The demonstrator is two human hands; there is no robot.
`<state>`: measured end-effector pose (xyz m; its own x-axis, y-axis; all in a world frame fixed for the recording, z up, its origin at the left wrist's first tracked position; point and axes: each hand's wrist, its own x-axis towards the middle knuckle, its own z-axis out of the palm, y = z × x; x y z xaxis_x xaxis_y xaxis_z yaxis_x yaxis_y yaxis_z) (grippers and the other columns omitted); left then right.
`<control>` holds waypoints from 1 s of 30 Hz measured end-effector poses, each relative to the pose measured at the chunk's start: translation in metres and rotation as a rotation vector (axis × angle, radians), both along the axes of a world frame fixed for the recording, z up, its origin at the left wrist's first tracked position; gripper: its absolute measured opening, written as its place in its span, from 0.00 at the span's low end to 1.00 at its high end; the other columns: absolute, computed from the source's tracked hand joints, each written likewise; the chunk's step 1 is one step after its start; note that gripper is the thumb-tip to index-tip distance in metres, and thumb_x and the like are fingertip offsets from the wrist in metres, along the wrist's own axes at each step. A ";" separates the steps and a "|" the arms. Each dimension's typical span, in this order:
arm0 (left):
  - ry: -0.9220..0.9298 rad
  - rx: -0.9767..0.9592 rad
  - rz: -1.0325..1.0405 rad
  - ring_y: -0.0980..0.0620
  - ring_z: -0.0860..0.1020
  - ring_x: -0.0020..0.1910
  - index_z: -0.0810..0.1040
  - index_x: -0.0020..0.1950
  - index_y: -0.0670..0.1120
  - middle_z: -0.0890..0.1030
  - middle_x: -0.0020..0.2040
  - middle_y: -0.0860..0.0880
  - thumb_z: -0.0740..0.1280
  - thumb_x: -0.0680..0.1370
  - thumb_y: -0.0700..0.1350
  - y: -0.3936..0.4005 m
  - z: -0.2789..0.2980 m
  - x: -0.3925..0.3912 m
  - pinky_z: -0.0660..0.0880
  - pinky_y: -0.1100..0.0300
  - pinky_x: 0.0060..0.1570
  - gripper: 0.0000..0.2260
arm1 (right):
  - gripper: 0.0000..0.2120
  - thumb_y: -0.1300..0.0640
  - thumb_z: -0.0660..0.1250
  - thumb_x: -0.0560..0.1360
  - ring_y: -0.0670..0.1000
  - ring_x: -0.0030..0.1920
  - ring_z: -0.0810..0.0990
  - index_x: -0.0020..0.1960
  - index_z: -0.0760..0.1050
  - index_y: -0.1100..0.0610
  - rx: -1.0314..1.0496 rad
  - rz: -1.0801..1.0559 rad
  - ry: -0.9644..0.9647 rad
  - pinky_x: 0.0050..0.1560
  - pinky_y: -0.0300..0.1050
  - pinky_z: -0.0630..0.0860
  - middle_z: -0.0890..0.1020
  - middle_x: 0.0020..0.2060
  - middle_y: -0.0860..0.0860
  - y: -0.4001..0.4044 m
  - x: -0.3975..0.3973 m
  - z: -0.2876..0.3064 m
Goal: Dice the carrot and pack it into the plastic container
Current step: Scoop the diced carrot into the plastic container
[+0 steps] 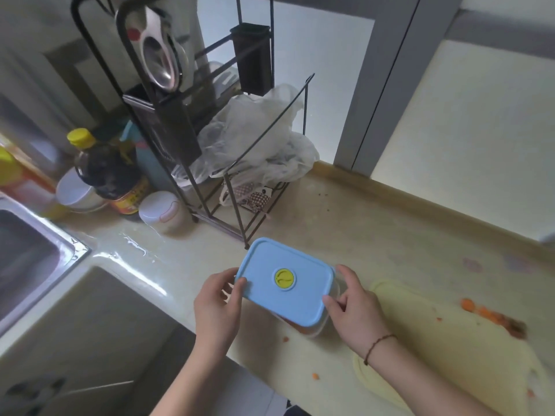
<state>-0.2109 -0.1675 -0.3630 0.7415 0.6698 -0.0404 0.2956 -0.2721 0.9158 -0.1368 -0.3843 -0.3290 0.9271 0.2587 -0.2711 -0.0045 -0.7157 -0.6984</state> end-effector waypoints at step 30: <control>-0.009 -0.211 0.011 0.56 0.76 0.40 0.83 0.51 0.60 0.80 0.45 0.62 0.70 0.81 0.42 -0.003 -0.022 0.004 0.75 0.59 0.46 0.11 | 0.47 0.50 0.70 0.73 0.44 0.36 0.80 0.78 0.39 0.48 0.099 -0.107 0.200 0.46 0.43 0.78 0.79 0.33 0.48 0.002 -0.047 -0.012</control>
<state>-0.2068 -0.1708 -0.3849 0.7349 0.6555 -0.1739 0.2892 -0.0710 0.9546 -0.1836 -0.3824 -0.3408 0.8811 0.1962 -0.4303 -0.2220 -0.6319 -0.7426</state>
